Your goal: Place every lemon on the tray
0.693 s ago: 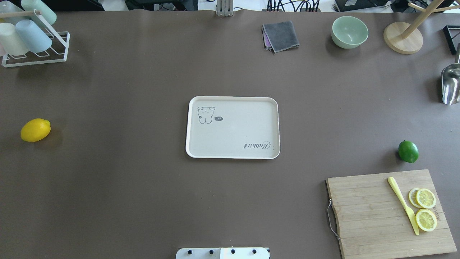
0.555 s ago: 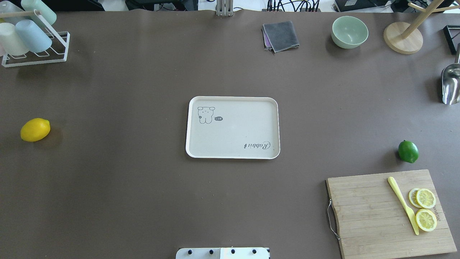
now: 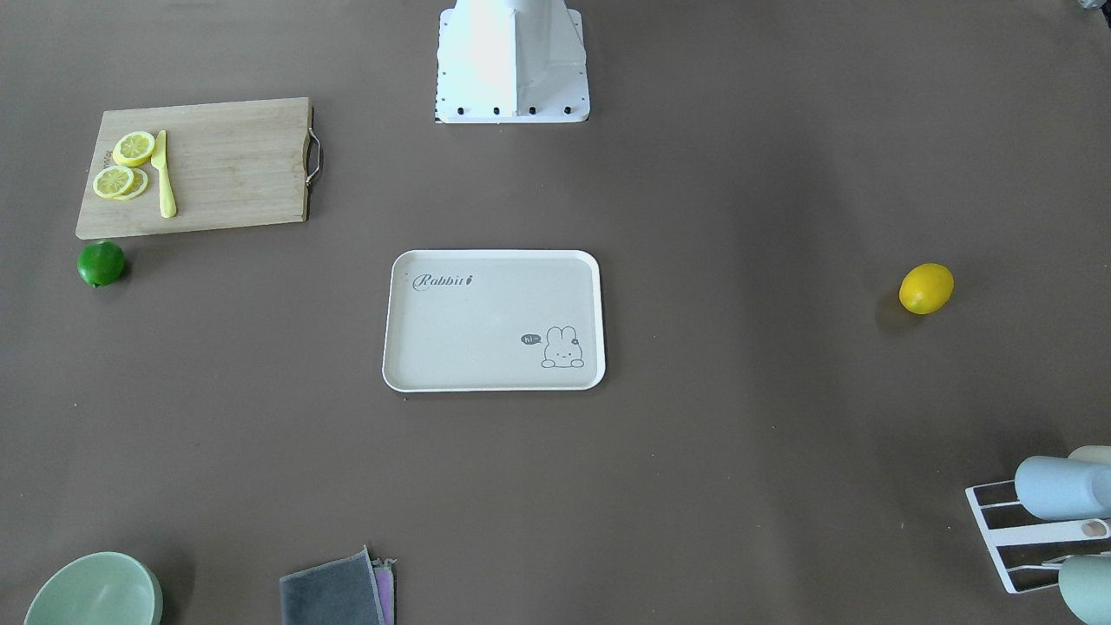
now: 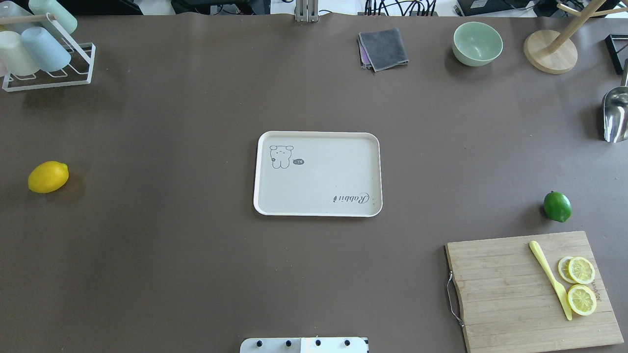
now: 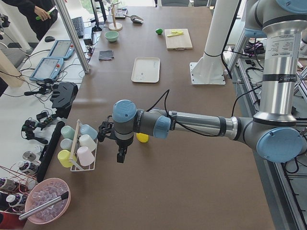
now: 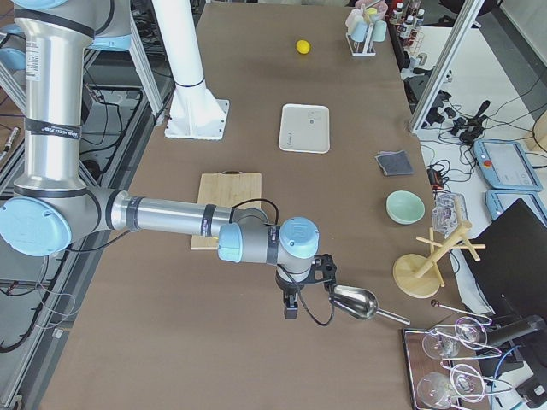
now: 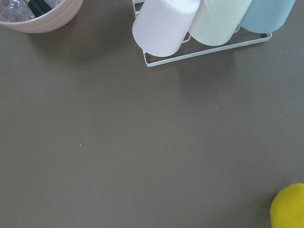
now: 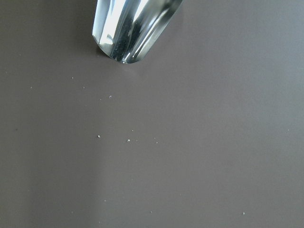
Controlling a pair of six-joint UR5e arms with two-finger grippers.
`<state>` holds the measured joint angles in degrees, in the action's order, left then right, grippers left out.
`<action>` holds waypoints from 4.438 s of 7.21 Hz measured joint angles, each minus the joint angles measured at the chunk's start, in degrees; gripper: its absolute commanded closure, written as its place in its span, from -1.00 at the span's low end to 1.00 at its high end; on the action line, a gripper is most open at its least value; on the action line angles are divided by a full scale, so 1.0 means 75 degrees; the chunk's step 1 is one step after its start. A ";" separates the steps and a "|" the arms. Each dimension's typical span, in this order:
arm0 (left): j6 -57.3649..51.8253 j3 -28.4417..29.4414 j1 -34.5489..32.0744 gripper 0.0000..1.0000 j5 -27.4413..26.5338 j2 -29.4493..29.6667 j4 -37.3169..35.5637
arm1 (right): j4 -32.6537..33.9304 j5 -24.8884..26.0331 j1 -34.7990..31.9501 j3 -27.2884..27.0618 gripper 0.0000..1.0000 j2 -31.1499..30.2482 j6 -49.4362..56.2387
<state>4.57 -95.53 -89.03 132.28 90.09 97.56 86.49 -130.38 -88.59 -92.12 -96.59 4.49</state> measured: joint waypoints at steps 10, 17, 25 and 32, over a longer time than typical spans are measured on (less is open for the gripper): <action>-0.0035 0.0030 0.0000 -0.96 0.0002 -0.0081 0.0000 | -0.0015 -0.0024 0.0000 -0.0010 -1.00 0.0010 -0.0001; 0.0012 -0.0087 0.0000 -0.96 0.0189 0.0067 0.0007 | -0.0034 -0.0078 -0.0001 -0.0582 -1.00 0.0299 0.0018; 0.1500 0.0255 0.0920 -0.96 0.0230 0.0374 0.2246 | -0.1720 -0.0641 0.0568 -0.0579 -1.00 0.0298 -0.0107; 0.3094 0.0266 0.2268 -0.96 -0.0092 0.0600 0.3535 | -0.3347 -0.0663 0.2399 -0.0698 -1.00 0.0318 -0.3798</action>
<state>27.77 -93.53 -72.03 131.59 94.60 124.07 61.38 -135.35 -70.60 -97.36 -94.21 -24.00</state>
